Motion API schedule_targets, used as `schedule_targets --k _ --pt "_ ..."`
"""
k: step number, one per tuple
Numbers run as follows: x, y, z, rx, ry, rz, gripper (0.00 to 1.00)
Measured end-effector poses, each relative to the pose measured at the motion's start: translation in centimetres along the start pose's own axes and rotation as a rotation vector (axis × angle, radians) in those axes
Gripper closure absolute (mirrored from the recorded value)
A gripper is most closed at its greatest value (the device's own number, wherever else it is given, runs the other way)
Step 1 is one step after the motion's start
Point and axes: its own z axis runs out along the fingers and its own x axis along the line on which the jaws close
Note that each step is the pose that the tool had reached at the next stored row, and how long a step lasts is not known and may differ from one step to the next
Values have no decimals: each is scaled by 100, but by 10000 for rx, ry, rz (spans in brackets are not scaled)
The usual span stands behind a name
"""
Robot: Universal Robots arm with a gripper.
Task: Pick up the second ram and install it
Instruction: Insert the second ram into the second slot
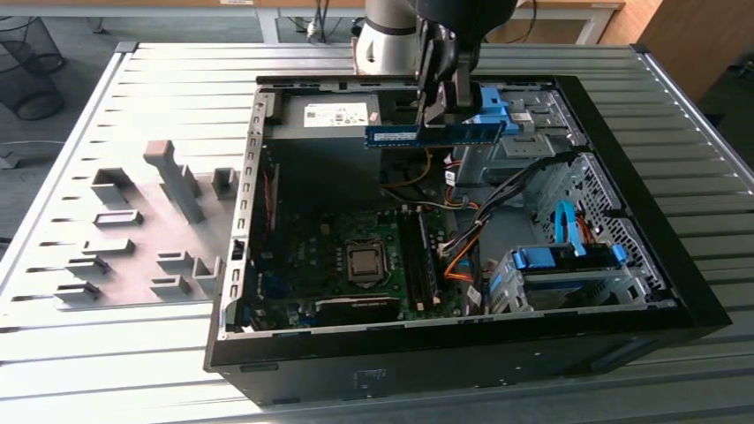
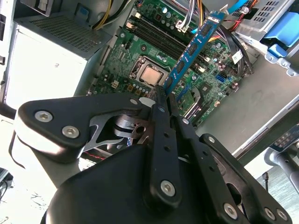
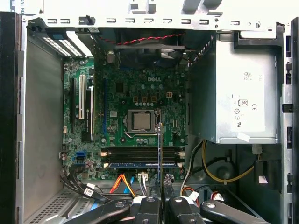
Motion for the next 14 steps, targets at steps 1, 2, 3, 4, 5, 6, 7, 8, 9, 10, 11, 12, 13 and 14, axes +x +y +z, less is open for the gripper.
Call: schedule_targets --k 1,2,3,4,5,6,7,8,9,10,11,12,13,14 --pt "0 0 0 0 0 -1 86" --pt "0 0 0 0 0 0 86" --pt "0 0 0 0 0 0 86" --pt "0 -1 0 0 0 0 86" --pt "0 -1 0 0 0 0 86" --pt "0 -1 0 0 0 -1 86" --pt "0 -1 0 -1 0 0 86" --pt "0 -1 0 0 0 0 86" --pt "0 -1 0 0 0 0 86" --pt "0 -1 0 0 0 0 86" --pt "0 -2 0 0 0 0 86" --pt "0 -17 0 0 0 1 86" --pt "0 -18 0 0 0 1 86" --pt "0 -25 -1 0 0 1 86"
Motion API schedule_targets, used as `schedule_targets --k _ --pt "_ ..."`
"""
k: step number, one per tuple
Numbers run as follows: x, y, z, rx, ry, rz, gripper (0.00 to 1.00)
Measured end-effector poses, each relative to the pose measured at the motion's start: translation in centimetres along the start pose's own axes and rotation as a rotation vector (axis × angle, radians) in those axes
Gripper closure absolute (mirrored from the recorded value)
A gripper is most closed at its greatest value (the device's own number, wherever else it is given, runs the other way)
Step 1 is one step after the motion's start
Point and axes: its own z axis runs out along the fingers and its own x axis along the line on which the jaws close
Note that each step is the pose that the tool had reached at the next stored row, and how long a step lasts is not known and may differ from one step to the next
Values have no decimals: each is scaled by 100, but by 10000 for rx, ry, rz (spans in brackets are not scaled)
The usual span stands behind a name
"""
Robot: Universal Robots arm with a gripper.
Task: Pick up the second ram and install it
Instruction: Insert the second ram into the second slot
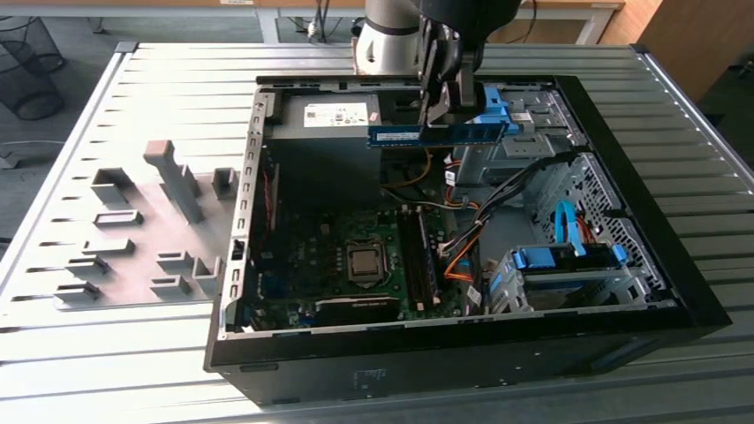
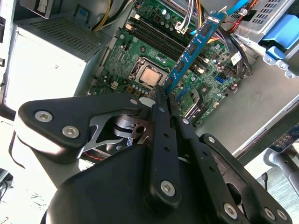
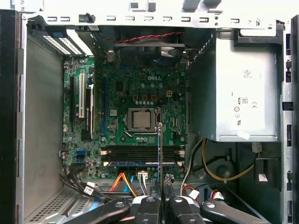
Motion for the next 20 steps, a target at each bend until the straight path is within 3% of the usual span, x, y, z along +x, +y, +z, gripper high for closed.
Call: schedule_targets --k 17,20 --pt "0 0 0 1 0 6 86" --pt "0 0 1 8 23 288 86"
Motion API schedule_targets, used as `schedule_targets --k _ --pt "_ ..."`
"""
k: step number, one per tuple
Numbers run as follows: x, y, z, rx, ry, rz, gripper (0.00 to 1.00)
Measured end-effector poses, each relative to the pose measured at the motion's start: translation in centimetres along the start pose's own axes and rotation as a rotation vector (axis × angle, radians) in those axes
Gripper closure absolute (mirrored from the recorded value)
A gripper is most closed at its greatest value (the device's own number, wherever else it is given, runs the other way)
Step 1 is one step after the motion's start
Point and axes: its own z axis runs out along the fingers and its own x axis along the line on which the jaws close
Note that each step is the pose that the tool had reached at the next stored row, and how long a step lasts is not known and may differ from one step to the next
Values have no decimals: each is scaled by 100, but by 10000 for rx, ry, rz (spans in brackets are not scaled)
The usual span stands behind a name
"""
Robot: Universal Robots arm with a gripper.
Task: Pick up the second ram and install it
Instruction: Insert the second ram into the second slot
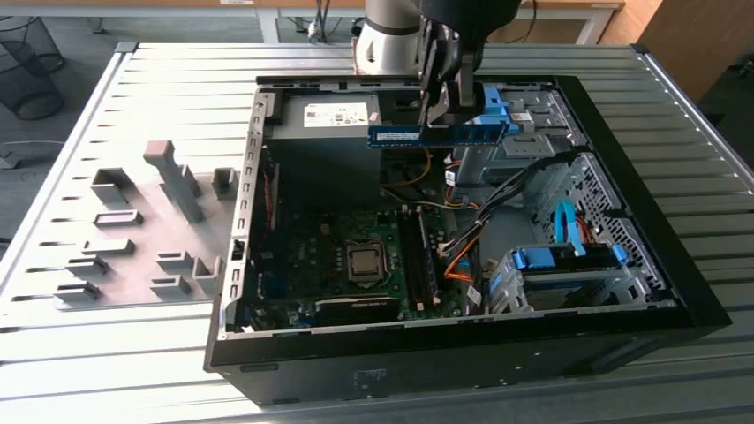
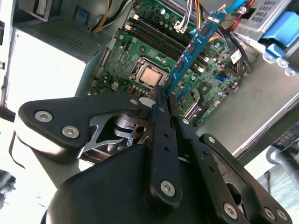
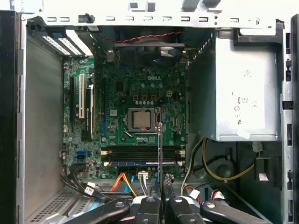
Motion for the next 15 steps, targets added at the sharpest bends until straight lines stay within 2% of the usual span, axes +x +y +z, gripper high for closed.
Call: schedule_targets --k 4,13,14,15 --pt "0 0 3 14 -5 620 86" --pt "0 0 5 20 -12 872 86" --pt "0 0 6 22 -13 969 86" --pt "0 0 9 30 -20 1297 86"
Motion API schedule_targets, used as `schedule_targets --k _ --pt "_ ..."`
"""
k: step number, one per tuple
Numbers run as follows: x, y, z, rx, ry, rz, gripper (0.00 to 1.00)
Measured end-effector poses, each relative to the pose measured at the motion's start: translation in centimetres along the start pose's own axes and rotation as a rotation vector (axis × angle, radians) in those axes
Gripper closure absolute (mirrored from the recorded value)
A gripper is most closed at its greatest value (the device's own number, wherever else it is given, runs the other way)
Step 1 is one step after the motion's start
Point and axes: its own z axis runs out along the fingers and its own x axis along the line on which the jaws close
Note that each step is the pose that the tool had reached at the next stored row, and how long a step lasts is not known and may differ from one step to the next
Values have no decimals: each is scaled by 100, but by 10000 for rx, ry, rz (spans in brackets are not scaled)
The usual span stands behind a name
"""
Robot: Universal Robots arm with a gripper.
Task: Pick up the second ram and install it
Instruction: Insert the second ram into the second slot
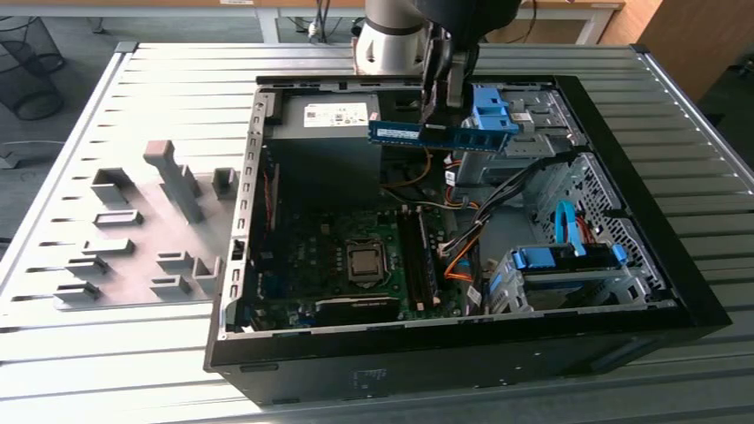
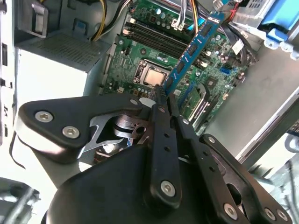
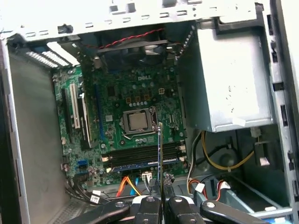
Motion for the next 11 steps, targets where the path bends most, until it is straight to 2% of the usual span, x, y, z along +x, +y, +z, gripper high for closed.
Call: schedule_targets --k 11 --pt "0 -1 20 41 -55 1947 86"
